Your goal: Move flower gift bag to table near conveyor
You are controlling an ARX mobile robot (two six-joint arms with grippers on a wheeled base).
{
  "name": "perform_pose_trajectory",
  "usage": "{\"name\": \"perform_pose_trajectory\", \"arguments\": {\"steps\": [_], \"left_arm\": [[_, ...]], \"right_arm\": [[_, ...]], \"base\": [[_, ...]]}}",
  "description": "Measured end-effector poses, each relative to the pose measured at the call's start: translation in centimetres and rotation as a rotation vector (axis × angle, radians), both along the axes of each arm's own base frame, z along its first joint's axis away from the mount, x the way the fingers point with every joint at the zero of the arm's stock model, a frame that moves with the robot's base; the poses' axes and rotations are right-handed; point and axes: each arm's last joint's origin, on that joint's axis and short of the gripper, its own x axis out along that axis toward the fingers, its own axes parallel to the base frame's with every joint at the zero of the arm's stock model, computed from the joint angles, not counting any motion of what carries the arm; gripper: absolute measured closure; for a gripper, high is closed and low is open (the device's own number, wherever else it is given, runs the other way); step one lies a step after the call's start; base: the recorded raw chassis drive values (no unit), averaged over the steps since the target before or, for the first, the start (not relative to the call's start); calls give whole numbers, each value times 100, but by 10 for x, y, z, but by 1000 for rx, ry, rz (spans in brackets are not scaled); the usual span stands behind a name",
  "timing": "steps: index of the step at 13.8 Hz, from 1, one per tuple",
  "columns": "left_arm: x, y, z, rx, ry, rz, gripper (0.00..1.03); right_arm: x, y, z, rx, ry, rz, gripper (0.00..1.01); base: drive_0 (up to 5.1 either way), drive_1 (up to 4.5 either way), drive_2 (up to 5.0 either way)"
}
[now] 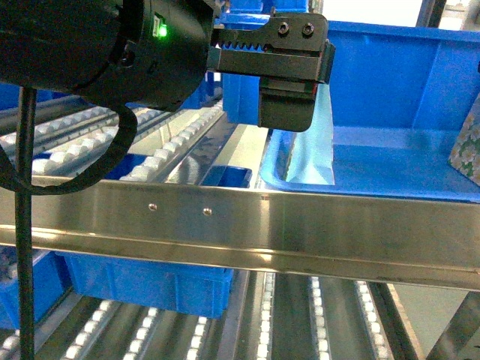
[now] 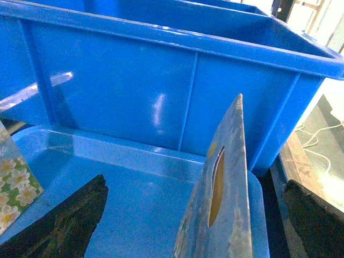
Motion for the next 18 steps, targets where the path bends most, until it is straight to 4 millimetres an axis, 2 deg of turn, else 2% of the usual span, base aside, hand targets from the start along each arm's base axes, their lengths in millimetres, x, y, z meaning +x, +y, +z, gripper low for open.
{"name": "perform_pose_trajectory", "arguments": {"steps": [3, 6, 11, 12, 14, 15, 16, 18], "left_arm": [[0, 0, 0, 0, 0, 0, 5], [0, 0, 0, 0, 0, 0, 5], [0, 0, 0, 0, 0, 0, 5], [0, 0, 0, 0, 0, 0, 5], [0, 0, 0, 0, 0, 0, 5], [0, 0, 0, 0, 0, 0, 5], [0, 0, 0, 0, 0, 0, 5], [0, 0, 0, 0, -1, 0, 5]], "right_arm": [[0, 0, 0, -10, -1, 2, 3], [0, 0, 0, -11, -1, 3, 34], [0, 0, 0, -12, -1, 0, 96], [0, 0, 0, -15, -5, 0, 99], [-1, -3, 4, -21, -16, -28, 99], [-4, -4, 13, -24, -47, -35, 99], [-8, -5, 25, -26, -81, -34, 99], [-18, -8, 63, -27, -197, -20, 99]], "base": [[0, 0, 0], [0, 0, 0], [0, 0, 0], [0, 0, 0], [0, 0, 0], [0, 0, 0], [0, 0, 0], [0, 0, 0]]}}
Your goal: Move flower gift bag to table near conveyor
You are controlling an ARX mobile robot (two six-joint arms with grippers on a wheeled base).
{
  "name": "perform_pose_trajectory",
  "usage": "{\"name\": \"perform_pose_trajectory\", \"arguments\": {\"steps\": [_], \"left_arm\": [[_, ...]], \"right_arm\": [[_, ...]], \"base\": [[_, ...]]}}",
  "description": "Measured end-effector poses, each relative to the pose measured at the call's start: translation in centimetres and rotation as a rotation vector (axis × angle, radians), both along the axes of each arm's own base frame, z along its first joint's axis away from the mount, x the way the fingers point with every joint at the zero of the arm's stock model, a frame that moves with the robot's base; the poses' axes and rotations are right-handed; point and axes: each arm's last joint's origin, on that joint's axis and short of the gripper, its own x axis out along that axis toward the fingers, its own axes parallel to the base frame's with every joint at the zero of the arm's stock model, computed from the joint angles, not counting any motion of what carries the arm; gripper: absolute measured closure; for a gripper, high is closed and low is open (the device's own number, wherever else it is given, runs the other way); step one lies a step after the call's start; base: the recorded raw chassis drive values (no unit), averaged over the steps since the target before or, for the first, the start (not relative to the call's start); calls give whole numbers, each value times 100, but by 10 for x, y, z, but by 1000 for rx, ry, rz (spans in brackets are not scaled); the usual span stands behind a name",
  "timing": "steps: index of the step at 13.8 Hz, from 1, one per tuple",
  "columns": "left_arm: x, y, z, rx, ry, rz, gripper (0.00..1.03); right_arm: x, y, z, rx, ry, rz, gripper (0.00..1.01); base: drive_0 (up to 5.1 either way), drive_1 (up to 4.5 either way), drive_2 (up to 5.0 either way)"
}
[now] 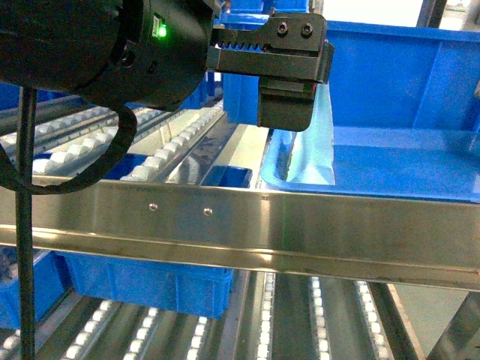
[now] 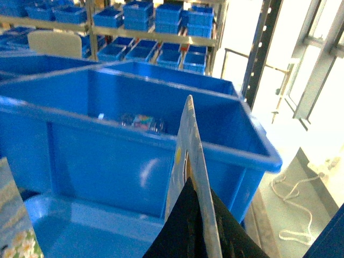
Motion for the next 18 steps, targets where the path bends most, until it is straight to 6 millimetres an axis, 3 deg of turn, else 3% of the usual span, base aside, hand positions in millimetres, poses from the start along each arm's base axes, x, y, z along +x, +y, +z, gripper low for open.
{"name": "perform_pose_trajectory", "arguments": {"steps": [1, 4, 6, 8, 12, 14, 18], "left_arm": [[0, 0, 0, 0, 0, 0, 5], [0, 0, 0, 0, 0, 0, 5], [0, 0, 0, 0, 0, 0, 5], [0, 0, 0, 0, 0, 0, 5], [0, 0, 0, 0, 1, 0, 5], [0, 0, 0, 0, 1, 0, 5], [6, -4, 2, -2, -9, -16, 5]], "right_arm": [[-5, -5, 19, 8, -57, 8, 99], [-22, -17, 50, 44, -118, 61, 99], [-28, -19, 63, 55, -141, 79, 99], [-48, -15, 74, 59, -139, 100, 99], [-77, -11, 41, 2, 11, 136, 99], [-95, -16, 49, -72, -57, 129, 99], [-94, -17, 48, -87, -50, 129, 99]], "base": [[0, 0, 0], [0, 0, 0], [0, 0, 0], [0, 0, 0], [0, 0, 0], [0, 0, 0], [0, 0, 0]]}}
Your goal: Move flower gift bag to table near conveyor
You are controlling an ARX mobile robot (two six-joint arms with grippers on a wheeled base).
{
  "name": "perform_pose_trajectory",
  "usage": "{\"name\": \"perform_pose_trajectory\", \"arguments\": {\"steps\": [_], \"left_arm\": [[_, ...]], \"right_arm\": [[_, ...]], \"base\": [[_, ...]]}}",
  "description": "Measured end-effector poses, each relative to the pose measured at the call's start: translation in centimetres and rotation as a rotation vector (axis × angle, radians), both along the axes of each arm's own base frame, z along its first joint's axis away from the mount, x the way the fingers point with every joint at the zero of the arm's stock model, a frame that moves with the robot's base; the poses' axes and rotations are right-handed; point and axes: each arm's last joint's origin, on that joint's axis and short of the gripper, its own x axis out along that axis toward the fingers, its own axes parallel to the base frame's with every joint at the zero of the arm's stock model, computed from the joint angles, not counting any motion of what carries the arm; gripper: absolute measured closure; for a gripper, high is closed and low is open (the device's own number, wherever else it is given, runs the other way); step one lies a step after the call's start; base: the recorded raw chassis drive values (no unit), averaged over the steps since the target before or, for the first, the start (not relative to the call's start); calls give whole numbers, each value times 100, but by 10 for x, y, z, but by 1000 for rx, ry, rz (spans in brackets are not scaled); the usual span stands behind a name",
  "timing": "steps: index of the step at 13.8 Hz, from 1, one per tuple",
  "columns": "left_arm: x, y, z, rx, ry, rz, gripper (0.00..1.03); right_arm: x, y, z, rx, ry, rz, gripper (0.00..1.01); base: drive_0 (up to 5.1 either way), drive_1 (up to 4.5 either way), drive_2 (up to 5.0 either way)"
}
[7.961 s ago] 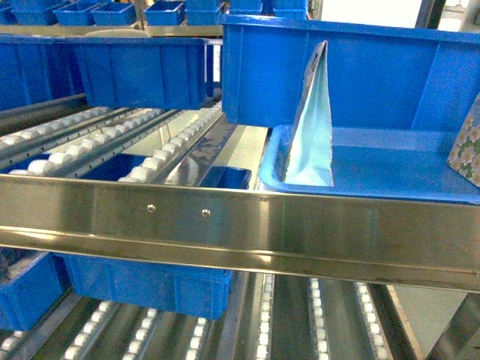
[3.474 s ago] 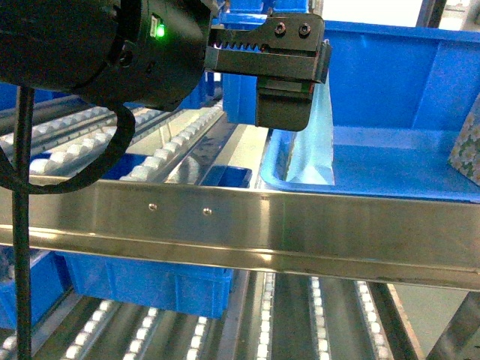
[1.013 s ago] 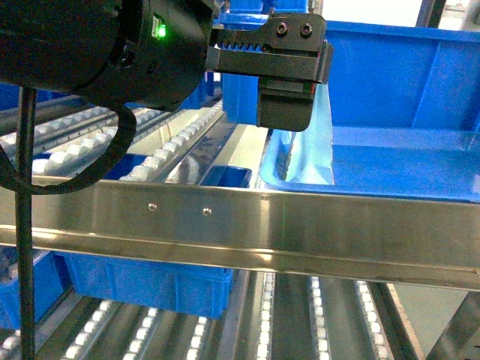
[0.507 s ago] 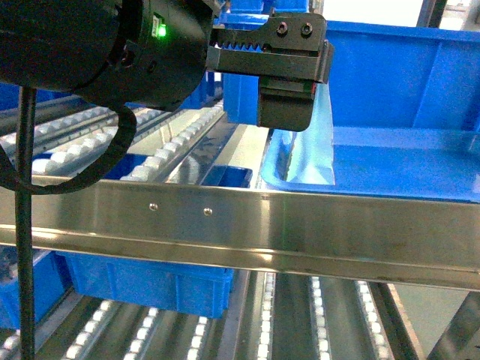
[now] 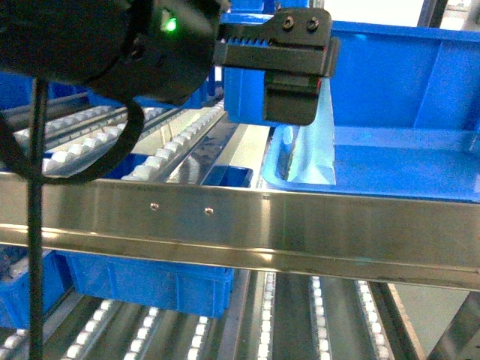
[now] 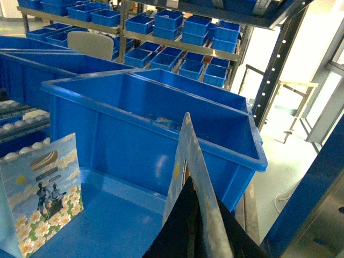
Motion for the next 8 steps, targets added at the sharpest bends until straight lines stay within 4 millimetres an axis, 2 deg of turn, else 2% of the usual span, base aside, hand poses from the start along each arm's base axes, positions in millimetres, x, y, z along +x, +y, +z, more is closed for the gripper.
{"name": "perform_pose_trajectory", "arguments": {"steps": [2, 5, 8], "left_arm": [[25, -15, 11, 13, -42, -21, 5], [46, -31, 9, 56, -27, -90, 5], [57, -35, 4, 64, -5, -99, 5]], "right_arm": [[0, 0, 0, -3, 0, 7, 99], [1, 0, -1, -5, 1, 6, 99], [1, 0, -1, -5, 1, 6, 99]], "base": [[0, 0, 0], [0, 0, 0], [0, 0, 0]]}}
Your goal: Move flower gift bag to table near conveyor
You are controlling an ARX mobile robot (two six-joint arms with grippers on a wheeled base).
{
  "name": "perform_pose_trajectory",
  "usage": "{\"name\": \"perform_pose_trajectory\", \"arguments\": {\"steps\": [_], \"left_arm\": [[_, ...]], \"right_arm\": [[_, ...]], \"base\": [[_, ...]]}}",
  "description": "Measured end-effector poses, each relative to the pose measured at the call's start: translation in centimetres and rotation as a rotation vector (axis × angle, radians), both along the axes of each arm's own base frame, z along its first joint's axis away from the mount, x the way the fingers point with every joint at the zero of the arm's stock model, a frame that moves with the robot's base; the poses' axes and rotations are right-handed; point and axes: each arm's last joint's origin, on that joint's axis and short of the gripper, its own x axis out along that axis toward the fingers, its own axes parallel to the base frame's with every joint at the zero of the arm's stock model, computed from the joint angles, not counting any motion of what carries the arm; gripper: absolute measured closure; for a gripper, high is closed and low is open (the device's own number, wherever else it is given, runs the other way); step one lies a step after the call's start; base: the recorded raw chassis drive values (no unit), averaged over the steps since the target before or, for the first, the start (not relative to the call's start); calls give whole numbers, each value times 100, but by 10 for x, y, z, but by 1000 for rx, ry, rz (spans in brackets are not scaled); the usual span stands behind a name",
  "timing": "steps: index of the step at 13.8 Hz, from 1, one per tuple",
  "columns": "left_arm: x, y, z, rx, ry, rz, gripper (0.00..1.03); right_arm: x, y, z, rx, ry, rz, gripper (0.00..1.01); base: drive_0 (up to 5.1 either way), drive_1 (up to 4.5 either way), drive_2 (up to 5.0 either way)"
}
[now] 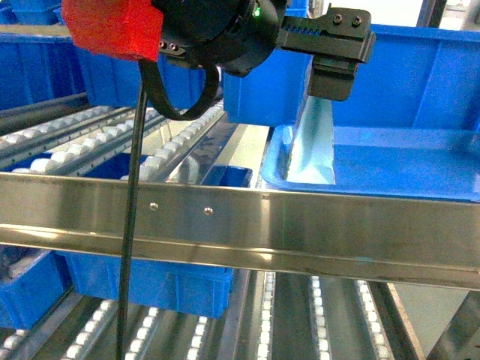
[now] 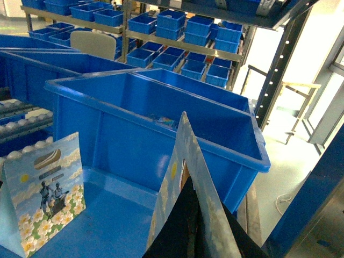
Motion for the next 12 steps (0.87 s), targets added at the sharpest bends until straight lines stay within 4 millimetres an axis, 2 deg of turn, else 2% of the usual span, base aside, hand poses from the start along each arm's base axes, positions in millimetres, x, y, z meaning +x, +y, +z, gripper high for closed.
{"name": "perform_pose_trajectory", "arguments": {"steps": [4, 6, 9, 12], "left_arm": [[6, -23, -6, 31, 35, -100, 5], [13, -31, 5, 27, 10, -118, 5], [32, -32, -10, 54, 65, -95, 5], [38, -30, -14, 39, 77, -75, 5]], "right_arm": [[0, 0, 0, 0, 0, 0, 99], [0, 0, 0, 0, 0, 0, 99], [0, 0, 0, 0, 0, 0, 99], [0, 0, 0, 0, 0, 0, 99]], "base": [[0, 0, 0], [0, 0, 0], [0, 0, 0], [0, 0, 0]]}}
